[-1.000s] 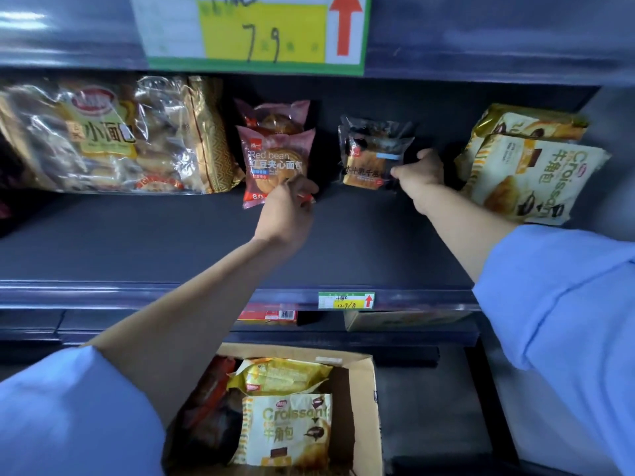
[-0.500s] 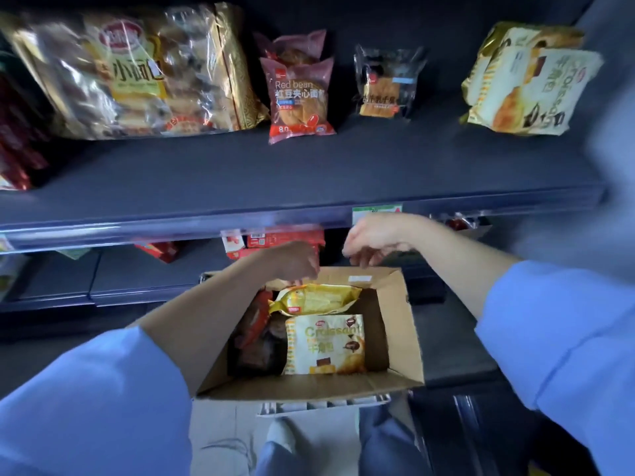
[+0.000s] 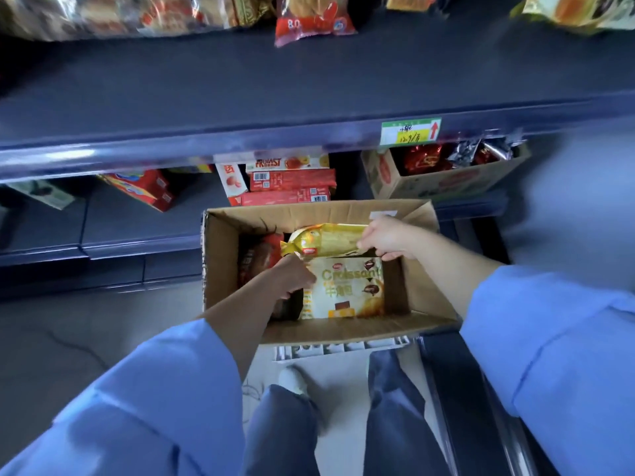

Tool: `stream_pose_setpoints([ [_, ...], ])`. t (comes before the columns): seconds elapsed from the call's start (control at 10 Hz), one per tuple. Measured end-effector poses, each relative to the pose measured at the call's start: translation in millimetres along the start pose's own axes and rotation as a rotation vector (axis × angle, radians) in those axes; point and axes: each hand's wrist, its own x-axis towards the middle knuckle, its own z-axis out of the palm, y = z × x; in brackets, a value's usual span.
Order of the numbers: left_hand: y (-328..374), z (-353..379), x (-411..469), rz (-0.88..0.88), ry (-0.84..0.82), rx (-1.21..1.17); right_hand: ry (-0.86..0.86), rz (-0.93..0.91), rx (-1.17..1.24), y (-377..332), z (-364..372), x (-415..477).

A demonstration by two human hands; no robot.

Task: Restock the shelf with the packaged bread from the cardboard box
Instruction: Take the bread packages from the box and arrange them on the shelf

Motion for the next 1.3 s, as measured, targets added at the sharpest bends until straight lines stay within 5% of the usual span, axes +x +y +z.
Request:
stream_pose_setpoints([
  [0.2,0,26,10,-0.128,-0.018,-0.072,0.052,0.105,0.181,14,6,18],
  [0.6,-11,27,28,-0.047,-0.004,-0.044,0.007,0.298,0.685,9,21,56],
  [1.0,-13,-18,0,0.167,0.051,-0.021,0.138,0.384,0.634,-6,22,56],
  [1.3,19,-21,-33,0.37,-0.081,0.258,0.288,0.312,0.68,-24,-10,18],
])
